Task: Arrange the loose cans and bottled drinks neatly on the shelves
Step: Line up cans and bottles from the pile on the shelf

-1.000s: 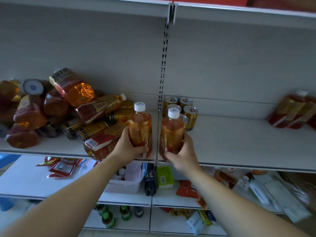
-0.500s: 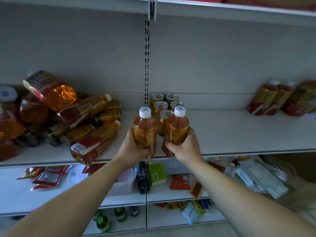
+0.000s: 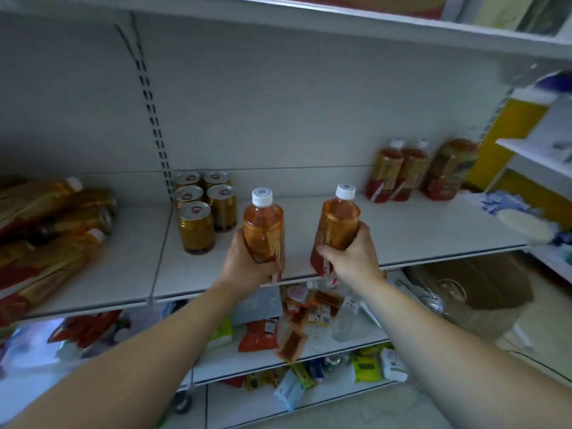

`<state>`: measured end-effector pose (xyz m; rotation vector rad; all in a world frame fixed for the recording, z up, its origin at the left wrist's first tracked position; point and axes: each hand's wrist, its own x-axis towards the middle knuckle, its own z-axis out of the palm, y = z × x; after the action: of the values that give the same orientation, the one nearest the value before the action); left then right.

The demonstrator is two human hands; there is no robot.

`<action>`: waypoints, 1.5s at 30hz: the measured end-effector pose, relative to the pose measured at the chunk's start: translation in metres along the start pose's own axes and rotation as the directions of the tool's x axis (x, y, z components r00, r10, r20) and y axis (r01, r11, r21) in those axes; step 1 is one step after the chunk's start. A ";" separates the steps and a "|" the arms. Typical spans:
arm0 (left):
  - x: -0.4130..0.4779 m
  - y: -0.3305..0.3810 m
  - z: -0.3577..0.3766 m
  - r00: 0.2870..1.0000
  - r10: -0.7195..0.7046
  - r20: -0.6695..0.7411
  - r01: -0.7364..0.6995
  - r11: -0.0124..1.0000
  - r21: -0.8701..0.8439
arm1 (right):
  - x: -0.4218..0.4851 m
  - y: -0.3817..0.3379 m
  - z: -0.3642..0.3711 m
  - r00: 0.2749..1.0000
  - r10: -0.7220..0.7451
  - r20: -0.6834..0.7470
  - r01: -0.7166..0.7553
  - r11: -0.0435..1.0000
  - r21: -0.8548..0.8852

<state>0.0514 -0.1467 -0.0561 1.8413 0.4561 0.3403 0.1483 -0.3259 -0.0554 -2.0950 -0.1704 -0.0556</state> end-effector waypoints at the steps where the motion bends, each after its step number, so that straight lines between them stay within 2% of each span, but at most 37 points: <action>1: 0.004 0.004 0.016 1.000 -0.003 -0.016 0.003 1.000 0.003 | 0.008 0.008 -0.014 1.000 -0.007 0.000 0.006 1.000 -0.009; 11: 0.035 0.037 0.151 0.997 0.001 0.075 -0.002 1.000 0.008 | 0.071 0.072 -0.115 0.999 0.028 -0.016 -0.028 1.000 0.002; 14: 0.048 0.043 0.177 0.995 0.002 0.104 -0.003 1.000 0.015 | 0.087 0.085 -0.124 0.998 0.060 -0.036 -0.059 0.998 0.030; 23: 0.118 0.056 0.239 0.983 0.041 0.180 -0.049 0.998 0.042 | 0.153 0.108 -0.142 0.997 0.033 -0.074 -0.036 0.998 -0.042; 28: 0.146 0.063 0.257 0.962 0.035 0.272 -0.056 0.996 0.069 | 0.192 0.118 -0.149 0.998 0.017 -0.061 -0.019 0.999 -0.026; 31: 0.154 0.065 0.270 0.977 0.006 0.214 -0.016 0.999 0.048 | 0.215 0.125 -0.155 0.999 0.006 -0.037 -0.007 1.000 -0.007; 38: 0.170 0.078 0.329 0.998 -0.048 -0.033 0.048 0.999 0.000 | 0.260 0.144 -0.173 0.991 -0.105 0.081 0.104 0.994 0.014; 42: 0.170 0.090 0.343 0.996 -0.073 -0.051 0.077 0.994 0.082 | 0.272 0.157 -0.188 0.945 -0.187 0.267 0.190 0.982 0.015; 45: 0.169 0.086 0.341 0.992 -0.075 -0.098 0.083 0.993 0.084 | 0.277 0.162 -0.192 0.922 -0.247 0.298 0.250 0.968 0.027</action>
<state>0.3663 -0.3769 -0.0775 1.8925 0.6168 0.3596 0.4511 -0.5446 -0.0666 -2.0729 -0.6221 0.1108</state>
